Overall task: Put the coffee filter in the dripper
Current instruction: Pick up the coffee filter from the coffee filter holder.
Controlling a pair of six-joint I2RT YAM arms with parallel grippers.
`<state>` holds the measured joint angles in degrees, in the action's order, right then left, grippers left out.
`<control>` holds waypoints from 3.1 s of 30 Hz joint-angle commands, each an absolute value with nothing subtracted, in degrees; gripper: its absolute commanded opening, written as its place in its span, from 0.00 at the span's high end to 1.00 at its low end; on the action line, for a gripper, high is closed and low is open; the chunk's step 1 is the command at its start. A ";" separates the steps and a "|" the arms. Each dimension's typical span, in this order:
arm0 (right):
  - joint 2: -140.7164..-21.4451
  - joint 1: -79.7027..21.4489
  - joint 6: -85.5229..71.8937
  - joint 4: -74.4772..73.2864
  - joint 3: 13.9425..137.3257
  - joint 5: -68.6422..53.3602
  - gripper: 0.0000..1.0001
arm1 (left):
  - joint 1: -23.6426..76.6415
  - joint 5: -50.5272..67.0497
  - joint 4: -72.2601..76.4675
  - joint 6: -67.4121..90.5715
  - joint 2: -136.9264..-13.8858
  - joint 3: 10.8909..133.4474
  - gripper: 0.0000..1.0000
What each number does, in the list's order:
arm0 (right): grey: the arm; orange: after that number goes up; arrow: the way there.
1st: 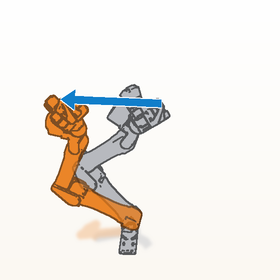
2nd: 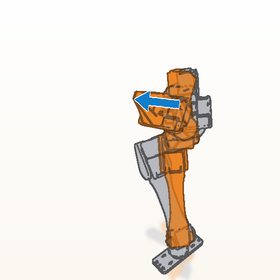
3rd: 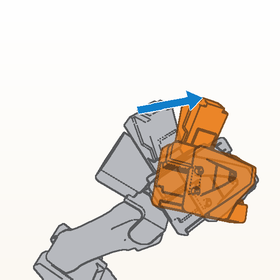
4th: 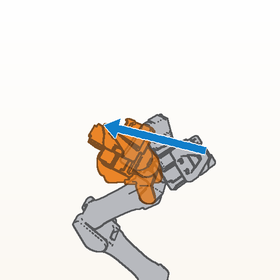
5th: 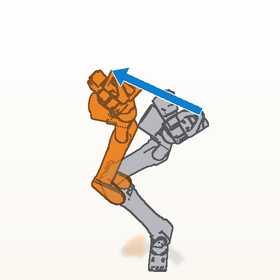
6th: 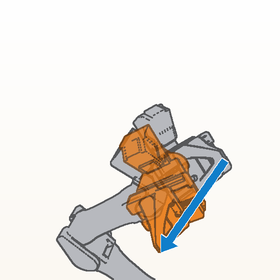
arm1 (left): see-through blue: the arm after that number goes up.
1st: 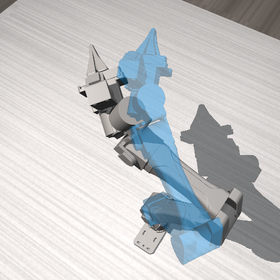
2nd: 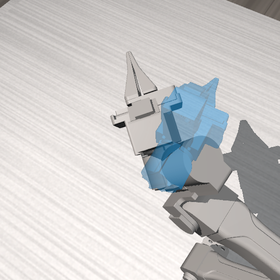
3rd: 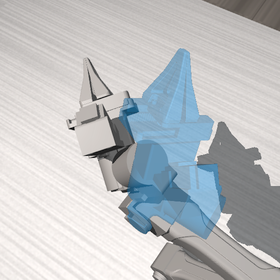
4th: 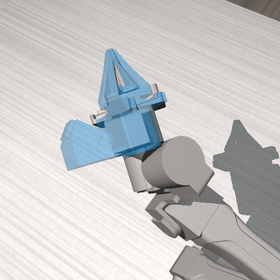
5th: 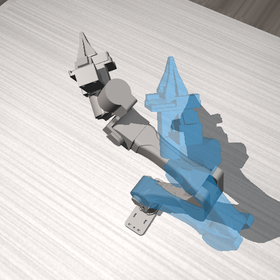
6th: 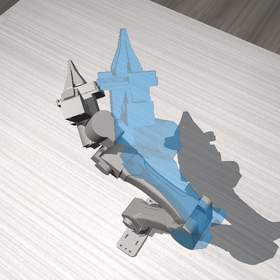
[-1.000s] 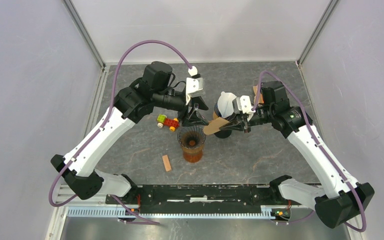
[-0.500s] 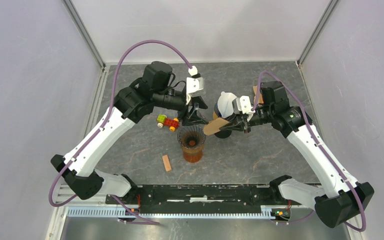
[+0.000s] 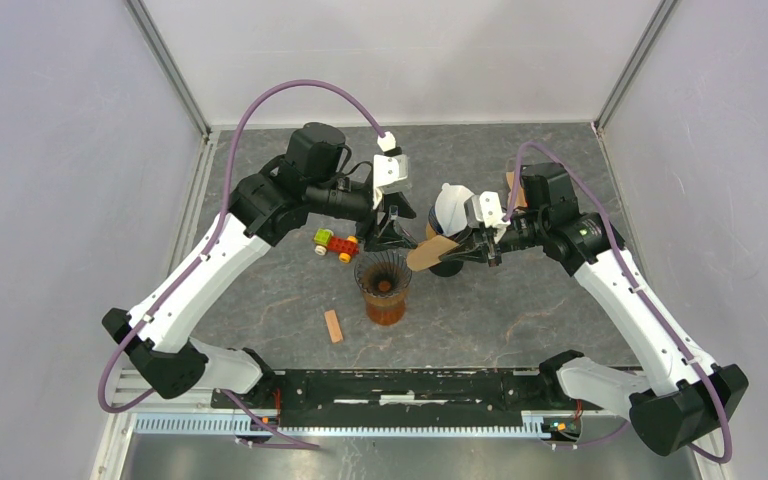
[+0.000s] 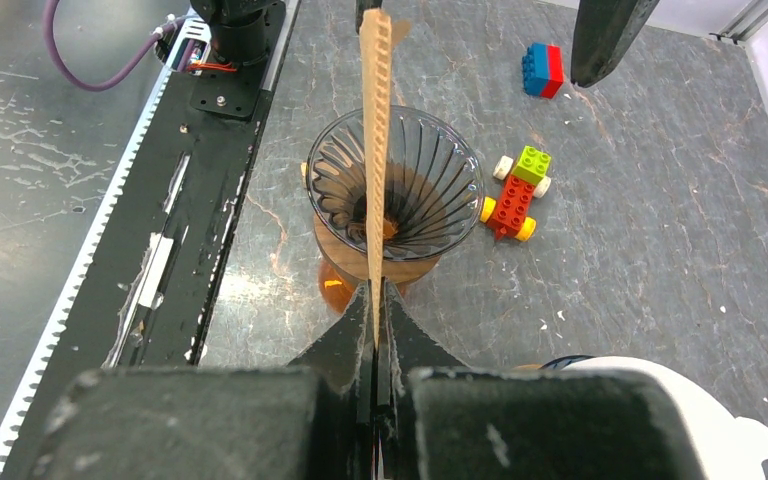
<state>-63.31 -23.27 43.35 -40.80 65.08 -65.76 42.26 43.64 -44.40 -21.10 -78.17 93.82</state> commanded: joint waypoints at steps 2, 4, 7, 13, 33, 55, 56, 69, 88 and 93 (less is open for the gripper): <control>-62.80 -23.53 42.83 -39.19 66.69 -66.82 1.00 | 42.47 44.82 -42.54 -22.63 -78.01 93.98 0.35; -62.78 -23.52 42.87 -39.28 66.70 -67.09 1.00 | 42.45 44.62 -42.47 -22.97 -77.98 93.78 0.35; -62.70 -23.49 42.80 -39.28 66.66 -66.99 1.00 | 42.50 44.38 -42.29 -23.10 -78.06 93.43 0.36; -62.32 -23.48 43.06 -39.37 66.53 -67.36 1.00 | 42.47 44.21 -41.63 -23.12 -78.50 93.08 0.36; -62.69 -23.53 39.49 -35.89 66.12 -68.44 1.00 | 42.54 51.00 -37.51 -20.06 -79.10 88.60 0.44; -63.83 -23.55 36.43 -32.96 65.51 -68.25 1.00 | 42.58 51.44 -31.16 -13.47 -77.24 85.74 0.86; -63.78 -23.55 36.40 -33.02 65.60 -68.20 1.00 | 42.54 51.22 -31.43 -13.75 -77.05 85.64 0.90; -64.65 -23.54 29.70 -28.14 67.59 -61.49 0.74 | 42.54 46.62 -31.86 -10.90 -75.90 85.08 0.98; -73.14 -31.47 8.26 -14.81 86.51 -19.56 0.10 | 42.70 -11.93 -32.34 27.78 -84.58 100.98 0.98; -74.84 -34.54 8.64 -15.33 86.38 -17.75 0.11 | 42.71 -14.80 -33.15 36.19 -85.76 101.52 0.98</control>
